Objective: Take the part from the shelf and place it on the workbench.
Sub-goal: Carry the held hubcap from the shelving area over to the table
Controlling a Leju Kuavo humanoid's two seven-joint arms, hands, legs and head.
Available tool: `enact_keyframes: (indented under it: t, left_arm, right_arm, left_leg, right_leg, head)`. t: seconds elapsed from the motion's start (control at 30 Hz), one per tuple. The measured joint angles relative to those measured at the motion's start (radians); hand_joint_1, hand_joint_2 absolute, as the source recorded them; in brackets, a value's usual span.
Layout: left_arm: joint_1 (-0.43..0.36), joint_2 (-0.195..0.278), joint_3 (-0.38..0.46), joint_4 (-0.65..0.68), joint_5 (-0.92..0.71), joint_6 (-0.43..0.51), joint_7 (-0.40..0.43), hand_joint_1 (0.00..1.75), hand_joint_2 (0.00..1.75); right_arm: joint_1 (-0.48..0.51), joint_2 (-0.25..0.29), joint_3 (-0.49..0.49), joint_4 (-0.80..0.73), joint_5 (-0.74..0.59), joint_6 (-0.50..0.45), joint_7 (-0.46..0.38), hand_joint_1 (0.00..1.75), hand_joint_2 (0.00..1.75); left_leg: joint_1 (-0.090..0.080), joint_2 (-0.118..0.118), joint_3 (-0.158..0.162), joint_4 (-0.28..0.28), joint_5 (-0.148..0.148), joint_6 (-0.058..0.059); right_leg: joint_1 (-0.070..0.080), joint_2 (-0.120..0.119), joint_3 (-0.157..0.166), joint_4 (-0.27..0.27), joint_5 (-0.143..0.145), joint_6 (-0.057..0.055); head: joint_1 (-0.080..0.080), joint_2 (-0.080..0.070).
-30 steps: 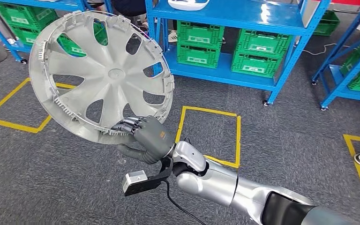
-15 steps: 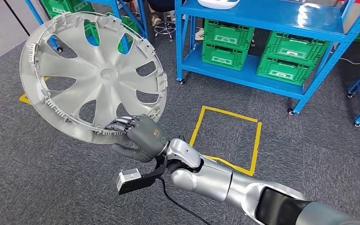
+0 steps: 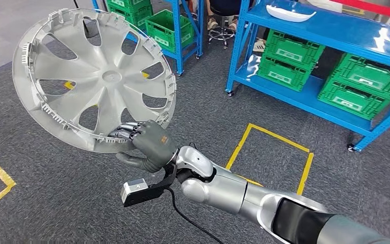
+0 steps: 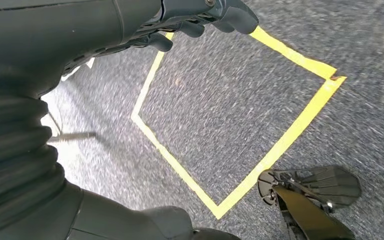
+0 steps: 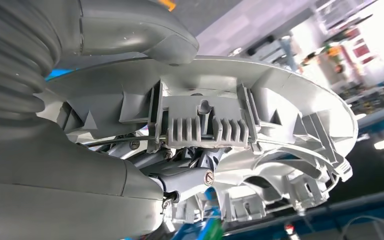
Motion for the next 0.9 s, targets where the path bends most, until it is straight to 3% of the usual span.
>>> enact_keyframes:
  t: [0.07, 0.1, 0.17, 0.23, 0.3, 0.37, 0.4, 0.43, 0.47, 0.57, 0.6, 0.67, 0.7, 0.77, 0.83, 0.9]
  left_arm:
    - [0.0, 0.0, 0.003, 0.0, 0.001, 0.002, 0.001, 0.0, 1.75]
    - [0.001, 0.0, 0.005, 0.0, 0.002, 0.003, 0.001, 0.0, 1.75]
    - [0.006, 0.0, 0.008, 0.001, 0.004, 0.004, 0.002, 0.0, 1.75]
    - [0.009, 0.001, 0.01, 0.001, 0.006, 0.005, 0.003, 0.0, 1.75]
    - [0.007, 0.0, 0.013, 0.002, 0.009, 0.005, 0.002, 0.0, 1.75]
    - [0.004, -0.001, 0.014, 0.002, 0.009, 0.005, 0.002, 0.0, 1.75]
    - [0.004, -0.001, 0.015, 0.002, 0.01, 0.006, 0.001, 0.0, 1.75]
    - [0.005, -0.002, 0.015, 0.002, 0.01, 0.006, 0.0, 0.0, 1.75]
    - [0.005, -0.002, 0.015, 0.002, 0.011, 0.006, 0.0, 0.0, 1.75]
    - [0.003, -0.001, 0.016, 0.001, 0.01, 0.008, -0.002, 0.0, 1.75]
    - [0.002, -0.001, 0.016, 0.001, 0.01, 0.008, -0.002, 0.0, 1.75]
    - [0.004, 0.0, 0.018, 0.001, 0.01, 0.008, -0.003, 0.0, 1.75]
    - [0.006, 0.0, 0.02, 0.001, 0.009, 0.009, -0.003, 0.0, 1.75]
    - [0.006, 0.001, 0.022, 0.001, 0.008, 0.01, -0.002, 0.0, 1.75]
    - [0.002, 0.0, 0.022, 0.001, 0.007, 0.011, -0.002, 0.0, 1.75]
    - [0.001, 0.0, 0.022, 0.001, 0.006, 0.011, -0.002, 0.0, 1.75]
  right_arm:
    - [-0.002, 0.001, 0.003, 0.002, 0.001, 0.0, -0.001, 1.75, 1.75]
    - [-0.002, 0.002, 0.005, 0.002, 0.001, 0.0, -0.002, 1.75, 1.75]
    - [-0.004, 0.006, 0.007, 0.002, 0.0, 0.0, -0.001, 1.75, 1.75]
    - [-0.006, 0.011, 0.007, 0.002, -0.001, 0.0, 0.001, 1.75, 1.75]
    - [-0.007, 0.014, 0.007, 0.002, 0.0, -0.001, 0.0, 1.75, 1.75]
    - [-0.007, 0.014, 0.008, 0.004, 0.0, 0.0, -0.001, 1.75, 1.75]
    - [-0.007, 0.014, 0.008, 0.005, 0.0, 0.0, -0.001, 1.75, 1.75]
    - [-0.007, 0.015, 0.009, 0.007, 0.0, 0.001, 0.0, 1.75, 1.75]
    - [-0.007, 0.016, 0.01, 0.009, 0.0, 0.002, 0.0, 1.75, 1.75]
    - [-0.013, 0.02, 0.011, 0.01, 0.0, 0.003, 0.001, 1.75, 1.75]
    - [-0.016, 0.021, 0.012, 0.01, 0.0, 0.004, 0.001, 1.75, 1.75]
    - [-0.022, 0.026, 0.013, 0.011, 0.0, 0.005, 0.0, 1.75, 1.75]
    - [-0.023, 0.029, 0.013, 0.011, 0.0, 0.006, 0.001, 1.75, 1.75]
    - [-0.025, 0.032, 0.014, 0.012, 0.0, 0.007, 0.002, 1.75, 1.75]
    - [-0.023, 0.032, 0.014, 0.015, 0.0, 0.008, 0.001, 1.75, 1.75]
    - [-0.021, 0.031, 0.014, 0.019, 0.001, 0.009, 0.001, 1.75, 1.75]
  left_leg:
    - [0.001, -0.023, -0.01, 0.008, 0.001, -0.014]
    - [0.002, -0.032, -0.014, 0.007, 0.003, -0.022]
    - [0.005, -0.043, -0.021, 0.002, 0.01, -0.036]
    - [0.003, -0.002, -0.037, 0.029, -0.007, -0.044]
    - [0.0, 0.063, -0.085, 0.131, -0.06, -0.049]
    - [0.002, 0.087, -0.14, 0.247, -0.105, -0.054]
    - [0.003, 0.09, -0.149, 0.269, -0.105, -0.054]
    - [0.003, 0.094, -0.137, 0.25, -0.088, -0.054]
    - [0.003, 0.104, -0.107, 0.196, -0.058, -0.052]
    - [-0.007, 0.164, -0.015, 0.025, -0.006, -0.037]
    - [-0.011, 0.169, -0.007, 0.007, -0.006, -0.03]
    - [-0.012, 0.144, -0.009, 0.004, -0.001, -0.017]
    - [-0.01, 0.132, -0.008, 0.0, 0.001, -0.011]
    - [-0.005, 0.108, -0.005, -0.006, 0.006, 0.0]
    - [-0.004, 0.082, -0.006, -0.006, 0.006, 0.006]
    - [-0.004, 0.05, -0.006, -0.003, 0.006, 0.007]
  right_leg:
    - [-0.003, 0.029, 0.036, -0.08, 0.023, -0.001]
    - [-0.001, 0.031, 0.036, -0.085, 0.02, -0.005]
    - [0.002, 0.01, 0.035, -0.09, 0.027, -0.02]
    - [0.001, -0.011, 0.037, -0.097, 0.033, -0.035]
    - [0.003, -0.037, 0.039, -0.1, 0.034, -0.044]
    - [0.007, -0.067, 0.04, -0.099, 0.031, -0.049]
    - [0.008, -0.083, 0.04, -0.099, 0.03, -0.05]
    - [0.009, -0.097, 0.041, -0.099, 0.028, -0.049]
    - [0.009, -0.11, 0.043, -0.099, 0.026, -0.048]
    - [0.015, -0.144, 0.05, -0.098, 0.018, -0.036]
    - [0.018, -0.154, 0.052, -0.098, 0.016, -0.031]
    - [0.019, -0.171, 0.056, -0.101, 0.013, -0.019]
    - [0.017, -0.16, 0.057, -0.096, 0.007, -0.013]
    - [0.011, -0.102, 0.033, -0.036, -0.031, -0.004]
    - [0.009, -0.049, -0.03, 0.091, -0.088, -0.002]
    - [0.01, -0.036, -0.08, 0.175, -0.104, -0.002]
  head:
    - [0.0, 0.0]
    - [0.0, 0.0]
    - [0.0, 0.0]
    - [-0.004, 0.0]
    - [-0.009, 0.0]
    - [-0.01, 0.0]
    - [-0.01, 0.0]
    - [-0.01, 0.0]
    - [-0.01, 0.0]
    - [-0.01, 0.0]
    - [-0.01, 0.0]
    - [-0.009, 0.0]
    - [-0.008, 0.0]
    - [-0.007, 0.0]
    - [-0.004, 0.0]
    - [-0.003, 0.0]
